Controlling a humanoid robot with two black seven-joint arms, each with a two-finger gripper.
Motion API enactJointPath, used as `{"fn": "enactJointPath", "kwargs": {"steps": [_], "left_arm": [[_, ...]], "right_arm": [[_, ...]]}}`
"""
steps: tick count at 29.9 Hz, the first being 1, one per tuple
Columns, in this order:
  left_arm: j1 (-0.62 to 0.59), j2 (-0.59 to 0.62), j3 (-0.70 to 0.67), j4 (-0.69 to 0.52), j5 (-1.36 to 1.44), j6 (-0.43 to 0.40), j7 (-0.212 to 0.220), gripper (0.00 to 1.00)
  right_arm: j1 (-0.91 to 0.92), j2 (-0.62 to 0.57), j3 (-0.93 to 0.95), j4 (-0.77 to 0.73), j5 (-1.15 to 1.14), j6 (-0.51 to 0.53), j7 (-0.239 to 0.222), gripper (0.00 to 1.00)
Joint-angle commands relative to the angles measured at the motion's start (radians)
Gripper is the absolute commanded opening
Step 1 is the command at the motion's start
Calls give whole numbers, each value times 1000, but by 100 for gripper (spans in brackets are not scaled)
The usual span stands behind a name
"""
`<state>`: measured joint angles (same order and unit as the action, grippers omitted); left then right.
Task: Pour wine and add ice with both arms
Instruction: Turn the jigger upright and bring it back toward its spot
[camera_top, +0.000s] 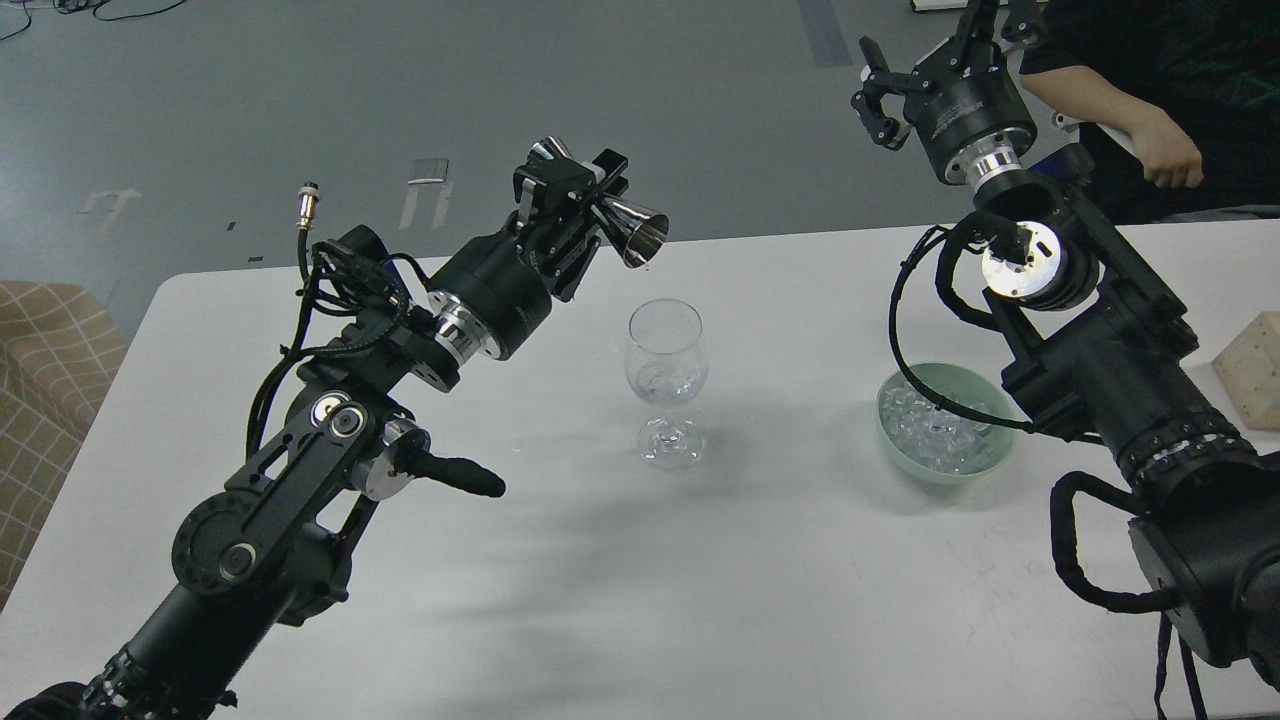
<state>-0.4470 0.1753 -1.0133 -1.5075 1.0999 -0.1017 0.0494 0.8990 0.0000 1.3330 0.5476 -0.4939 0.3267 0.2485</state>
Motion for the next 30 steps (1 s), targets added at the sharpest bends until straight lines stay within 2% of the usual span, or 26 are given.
{"fn": "enactJointPath", "kwargs": {"steps": [1, 5, 8, 10, 12, 18, 20, 24, 30], "left_arm": [[-7, 3, 1, 0, 15, 0, -10, 0], [-7, 3, 1, -2, 15, 0, -8, 0], [-7, -16, -17, -2, -26, 8, 36, 0], [-7, -48, -57, 0, -226, 22, 146, 0], [-6, -51, -132, 0, -425, 65, 214, 0], [8, -28, -282, 1, -772, 184, 312, 0], [33, -26, -353, 12, -881, 198, 328, 0], [92, -17, -483, 35, -1058, 221, 331, 0], [247, -28, -608, 46, -1127, 215, 325, 0]], "right_arm": [[0, 0, 0, 0, 0, 0, 0, 100], [-2, 0, -2, 0, 0, 0, 0, 100], [0, 0, -2, 0, 0, 0, 0, 100], [0, 0, -2, 0, 0, 0, 0, 100], [0, 0, -2, 0, 0, 0, 0, 100], [0, 0, -3, 0, 0, 0, 0, 100], [0, 0, -3, 0, 0, 0, 0, 100], [1, 0, -3, 0, 0, 0, 0, 100], [1, 0, -3, 0, 0, -2, 0, 100]]}}
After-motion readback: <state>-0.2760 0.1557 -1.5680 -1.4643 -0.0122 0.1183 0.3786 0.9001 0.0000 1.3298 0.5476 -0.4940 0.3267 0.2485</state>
